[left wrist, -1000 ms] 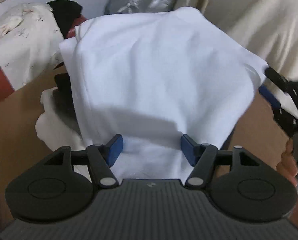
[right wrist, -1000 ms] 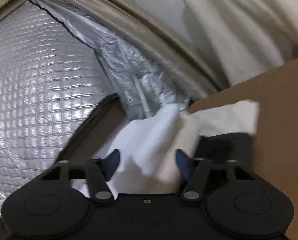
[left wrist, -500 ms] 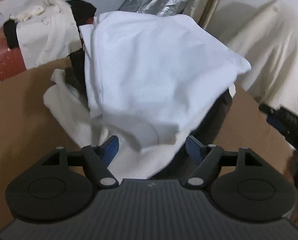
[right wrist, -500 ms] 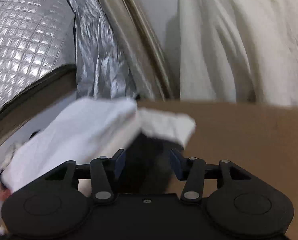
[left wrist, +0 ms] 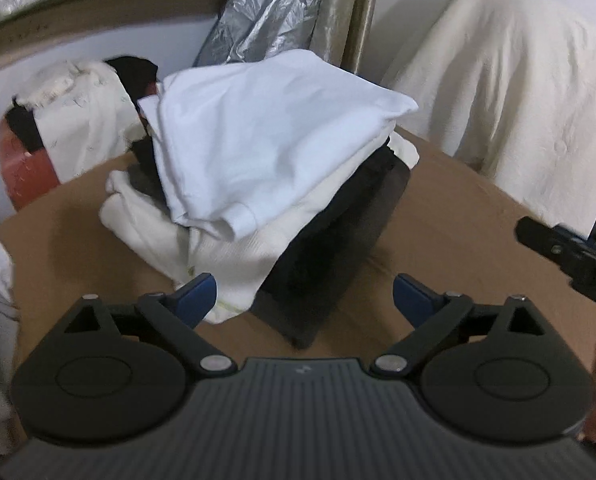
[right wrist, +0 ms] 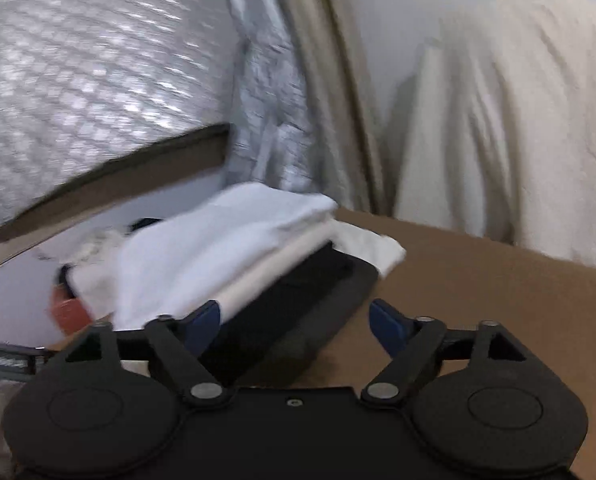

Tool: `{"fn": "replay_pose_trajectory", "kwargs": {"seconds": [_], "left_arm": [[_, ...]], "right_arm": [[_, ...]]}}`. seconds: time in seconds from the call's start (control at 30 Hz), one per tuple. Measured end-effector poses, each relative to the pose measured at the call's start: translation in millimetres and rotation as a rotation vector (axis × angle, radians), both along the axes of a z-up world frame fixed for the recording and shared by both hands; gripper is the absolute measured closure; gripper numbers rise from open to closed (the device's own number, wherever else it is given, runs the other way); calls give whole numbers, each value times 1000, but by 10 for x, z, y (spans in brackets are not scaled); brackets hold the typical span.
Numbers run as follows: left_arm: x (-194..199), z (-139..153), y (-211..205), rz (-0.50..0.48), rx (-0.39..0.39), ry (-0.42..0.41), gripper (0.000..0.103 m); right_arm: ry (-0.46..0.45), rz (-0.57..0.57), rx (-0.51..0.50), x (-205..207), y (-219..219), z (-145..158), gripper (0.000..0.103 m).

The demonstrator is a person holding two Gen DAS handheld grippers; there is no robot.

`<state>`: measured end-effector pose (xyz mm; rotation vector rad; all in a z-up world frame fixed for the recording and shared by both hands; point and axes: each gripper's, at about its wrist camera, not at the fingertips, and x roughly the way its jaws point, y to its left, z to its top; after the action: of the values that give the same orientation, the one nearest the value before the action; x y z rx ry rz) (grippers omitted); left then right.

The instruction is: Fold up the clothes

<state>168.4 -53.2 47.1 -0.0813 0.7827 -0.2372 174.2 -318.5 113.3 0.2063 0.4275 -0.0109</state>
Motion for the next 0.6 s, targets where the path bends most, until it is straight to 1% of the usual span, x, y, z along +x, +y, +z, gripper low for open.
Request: {"fn": "replay_pose_trajectory", "kwargs": {"seconds": [0.03,0.1,0.17,0.33,0.37,0.43,0.53,0.6], "left_arm": [[-72,19,-16,3,20,-7,7],[-197,21,-65,-3,16,-4,7],[-322,22,-113,-11,10,1,7],[-643,-80,-288,-29,31,-27,5],[-697,-114,-305,-27,31,-33,5],[-797,-212,-319,-10,21,-19,5],[-867,-356,-339,12,8,18,4],[-898,-439,-365,17,18,37,4]], "right_arm": [[-11,16,-16,-81,29,17,13],[-4,35,-33,-190,78,37,13],[26,48,-30,-275,108,33,13],[98,-127,-70,-489,152,-90,13],[104,-131,-61,-550,150,-129,13],[123,-141,-59,-666,166,-199,13],[146,-125,-73,-818,223,-259,13],[160,-117,-85,-895,259,-277,13]]}}
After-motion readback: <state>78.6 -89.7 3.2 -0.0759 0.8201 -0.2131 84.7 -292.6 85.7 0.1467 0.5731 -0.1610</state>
